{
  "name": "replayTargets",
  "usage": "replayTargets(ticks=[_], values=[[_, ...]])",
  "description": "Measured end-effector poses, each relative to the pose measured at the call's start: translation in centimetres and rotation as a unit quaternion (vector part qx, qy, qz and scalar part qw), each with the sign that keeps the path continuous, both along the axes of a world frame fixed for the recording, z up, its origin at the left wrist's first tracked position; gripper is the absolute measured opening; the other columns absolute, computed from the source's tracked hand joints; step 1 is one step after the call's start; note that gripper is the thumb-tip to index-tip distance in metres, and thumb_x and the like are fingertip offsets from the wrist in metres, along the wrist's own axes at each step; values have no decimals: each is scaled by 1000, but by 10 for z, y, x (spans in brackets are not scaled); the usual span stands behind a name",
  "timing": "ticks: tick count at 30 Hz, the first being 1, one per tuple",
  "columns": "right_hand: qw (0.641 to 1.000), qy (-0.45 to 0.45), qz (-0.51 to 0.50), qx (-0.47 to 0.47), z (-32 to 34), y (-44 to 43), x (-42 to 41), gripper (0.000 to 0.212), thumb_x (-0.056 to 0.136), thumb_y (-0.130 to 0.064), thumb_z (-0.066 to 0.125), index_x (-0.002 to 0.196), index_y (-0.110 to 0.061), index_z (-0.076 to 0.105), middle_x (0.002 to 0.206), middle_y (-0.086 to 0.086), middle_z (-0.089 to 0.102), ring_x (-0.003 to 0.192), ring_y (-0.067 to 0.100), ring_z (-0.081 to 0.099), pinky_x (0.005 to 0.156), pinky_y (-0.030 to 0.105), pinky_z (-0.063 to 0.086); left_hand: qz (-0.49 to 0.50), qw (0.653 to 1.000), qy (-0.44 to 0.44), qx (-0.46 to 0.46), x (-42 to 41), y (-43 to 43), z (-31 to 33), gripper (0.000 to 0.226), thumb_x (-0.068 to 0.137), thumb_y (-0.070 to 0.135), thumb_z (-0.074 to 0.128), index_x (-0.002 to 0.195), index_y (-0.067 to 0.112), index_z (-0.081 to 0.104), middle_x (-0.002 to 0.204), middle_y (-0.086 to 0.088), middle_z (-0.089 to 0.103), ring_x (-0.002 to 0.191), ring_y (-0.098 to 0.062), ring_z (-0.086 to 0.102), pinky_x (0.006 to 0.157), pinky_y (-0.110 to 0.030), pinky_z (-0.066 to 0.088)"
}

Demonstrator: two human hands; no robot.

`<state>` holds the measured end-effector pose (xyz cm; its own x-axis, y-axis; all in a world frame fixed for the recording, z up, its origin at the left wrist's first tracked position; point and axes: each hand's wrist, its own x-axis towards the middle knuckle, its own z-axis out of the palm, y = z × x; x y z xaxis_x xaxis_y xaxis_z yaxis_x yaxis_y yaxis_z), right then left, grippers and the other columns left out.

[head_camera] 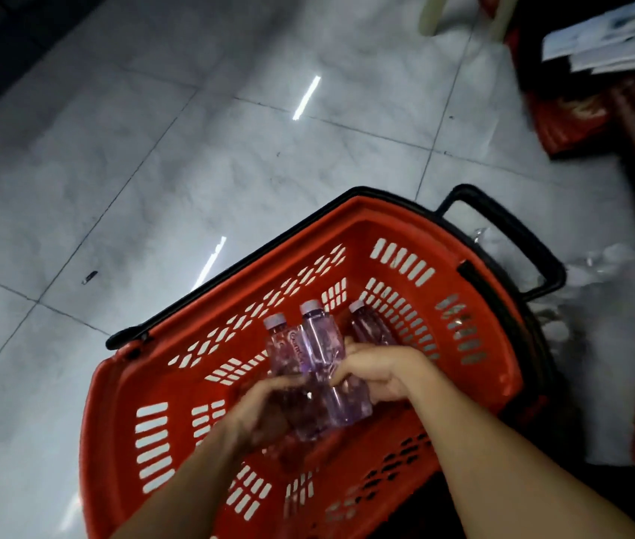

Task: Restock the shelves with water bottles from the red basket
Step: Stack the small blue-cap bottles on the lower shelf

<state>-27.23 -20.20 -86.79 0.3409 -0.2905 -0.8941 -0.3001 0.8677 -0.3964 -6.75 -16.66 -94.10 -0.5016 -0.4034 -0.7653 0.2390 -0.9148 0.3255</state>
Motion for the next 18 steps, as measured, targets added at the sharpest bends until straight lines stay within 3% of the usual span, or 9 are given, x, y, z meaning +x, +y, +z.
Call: replayTargets(ticks=[2,4,7,9,11,13,14,16,18], values=[[999,-5,-15,-43,33,2,-15,44,89,9,54,122,-19,50,111,13,70,102,28,69,87,50,53,-5,999,31,-34,-9,-12,32,78,61,13,88,131,-2,56,128,-25,61,114,-40,61,105,-54,43],[995,9,-46,-92,65,12,-32,59,85,7,63,131,-26,47,124,6,66,114,25,62,100,51,45,-27,994,47,-94,-24,-23,72,83,57,9,89,132,-3,54,127,-27,60,108,-39,63,96,-51,50],[974,-11,-137,-180,109,37,-64,69,79,7,73,134,-27,48,126,2,67,116,16,63,99,37,50,-61,981,77,-169,-59,-36,135,59,65,1,76,122,-2,60,118,-27,65,103,-40,66,85,-47,55],[947,25,-196,-254,141,60,-84,76,77,0,78,141,-21,42,133,5,62,124,16,58,106,38,46,-75,971,82,-212,-91,-39,173,45,68,-5,66,113,-1,62,101,-22,73,90,-35,72,75,-43,59],[907,62,-270,-316,171,84,-103,86,78,2,77,146,-18,28,133,4,61,123,19,58,109,42,43,-74,964,88,-239,-127,-38,209,46,71,-4,59,117,1,62,103,-18,73,91,-31,73,74,-41,60],[862,81,-335,-372,201,110,-122,85,77,6,75,139,-25,26,122,-2,66,110,10,65,98,29,50,-77,955,92,-270,-164,-32,243,53,70,-3,63,123,6,64,127,-18,64,119,-34,62,96,-50,52],[837,95,-361,-400,217,125,-131,81,76,6,74,133,-29,30,115,-5,68,101,5,67,88,21,52,-85,948,107,-288,-182,-25,260,52,66,-4,65,117,8,69,125,-19,65,118,-36,62,96,-51,52],[780,135,-418,-445,248,158,-148,75,75,5,73,129,-31,34,108,-8,69,92,-1,68,77,12,50,-119,926,163,-319,-219,-4,292,36,66,-2,63,97,10,77,98,-17,75,89,-30,74,72,-41,61],[724,166,-466,-479,278,197,-161,72,77,7,70,130,-29,37,108,-10,70,96,0,67,79,13,49,-162,902,208,-343,-251,22,319,33,71,1,56,97,10,74,86,-12,76,75,-25,75,61,-34,60]])
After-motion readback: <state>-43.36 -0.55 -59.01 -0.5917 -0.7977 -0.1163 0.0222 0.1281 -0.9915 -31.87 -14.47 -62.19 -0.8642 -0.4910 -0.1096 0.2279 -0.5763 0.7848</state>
